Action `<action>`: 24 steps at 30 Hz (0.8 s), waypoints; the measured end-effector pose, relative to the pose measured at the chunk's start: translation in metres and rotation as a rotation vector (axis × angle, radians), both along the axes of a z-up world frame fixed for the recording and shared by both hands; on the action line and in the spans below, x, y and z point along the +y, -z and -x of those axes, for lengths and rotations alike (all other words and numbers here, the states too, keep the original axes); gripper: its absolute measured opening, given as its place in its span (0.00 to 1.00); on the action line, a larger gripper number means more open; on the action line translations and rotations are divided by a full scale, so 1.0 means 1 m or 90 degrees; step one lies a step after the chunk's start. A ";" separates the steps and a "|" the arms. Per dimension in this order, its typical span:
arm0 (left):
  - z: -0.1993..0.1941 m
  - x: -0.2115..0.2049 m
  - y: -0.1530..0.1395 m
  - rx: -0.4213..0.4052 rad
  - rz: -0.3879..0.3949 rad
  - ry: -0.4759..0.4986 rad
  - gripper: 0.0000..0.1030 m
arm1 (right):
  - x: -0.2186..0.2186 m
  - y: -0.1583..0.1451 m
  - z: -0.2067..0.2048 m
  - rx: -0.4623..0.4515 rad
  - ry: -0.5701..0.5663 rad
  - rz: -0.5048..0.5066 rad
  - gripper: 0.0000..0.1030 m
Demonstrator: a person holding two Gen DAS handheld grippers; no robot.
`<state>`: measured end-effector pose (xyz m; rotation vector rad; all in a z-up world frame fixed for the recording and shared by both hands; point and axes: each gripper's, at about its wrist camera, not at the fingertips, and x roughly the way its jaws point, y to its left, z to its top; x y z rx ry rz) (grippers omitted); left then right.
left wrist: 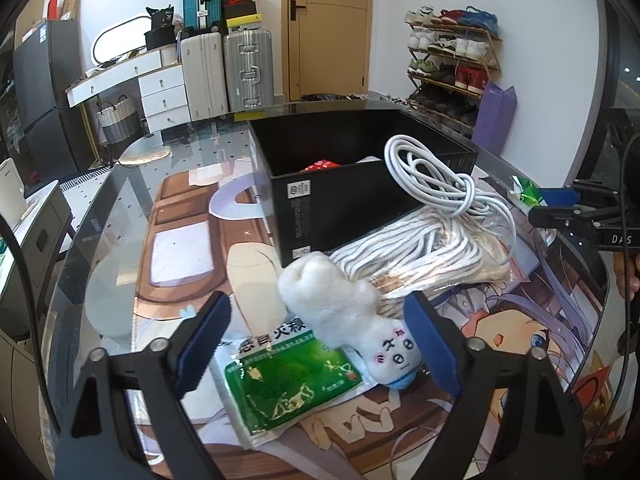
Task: Organize soft objects
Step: 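Lift the green packet with the right tool while the left grasps the white plush doll, then carry the green packet with the right tool while the left carries the doll over the box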
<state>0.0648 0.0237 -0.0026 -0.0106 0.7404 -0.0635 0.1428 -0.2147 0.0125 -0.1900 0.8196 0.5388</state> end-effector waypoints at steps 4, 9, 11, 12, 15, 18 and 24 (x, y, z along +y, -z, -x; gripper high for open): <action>-0.001 -0.002 0.001 0.005 0.006 0.007 0.66 | 0.000 -0.001 0.001 -0.002 -0.002 -0.001 0.48; 0.000 -0.004 0.002 0.010 0.024 0.026 0.44 | 0.001 -0.001 0.003 -0.001 -0.003 -0.001 0.48; 0.002 -0.005 0.001 0.009 0.025 0.032 0.40 | 0.001 -0.001 0.003 -0.001 -0.003 0.000 0.48; 0.003 -0.005 0.000 0.008 0.028 0.034 0.38 | 0.001 -0.001 0.003 -0.002 -0.003 0.000 0.48; 0.005 -0.005 -0.001 0.006 0.038 0.039 0.34 | 0.001 -0.001 0.003 -0.003 -0.004 -0.001 0.48; 0.007 -0.004 -0.004 0.002 0.045 0.041 0.32 | 0.001 -0.003 0.004 -0.008 -0.007 -0.003 0.48; 0.013 -0.003 -0.011 -0.009 0.053 0.046 0.30 | 0.002 -0.007 0.007 -0.018 -0.011 -0.009 0.48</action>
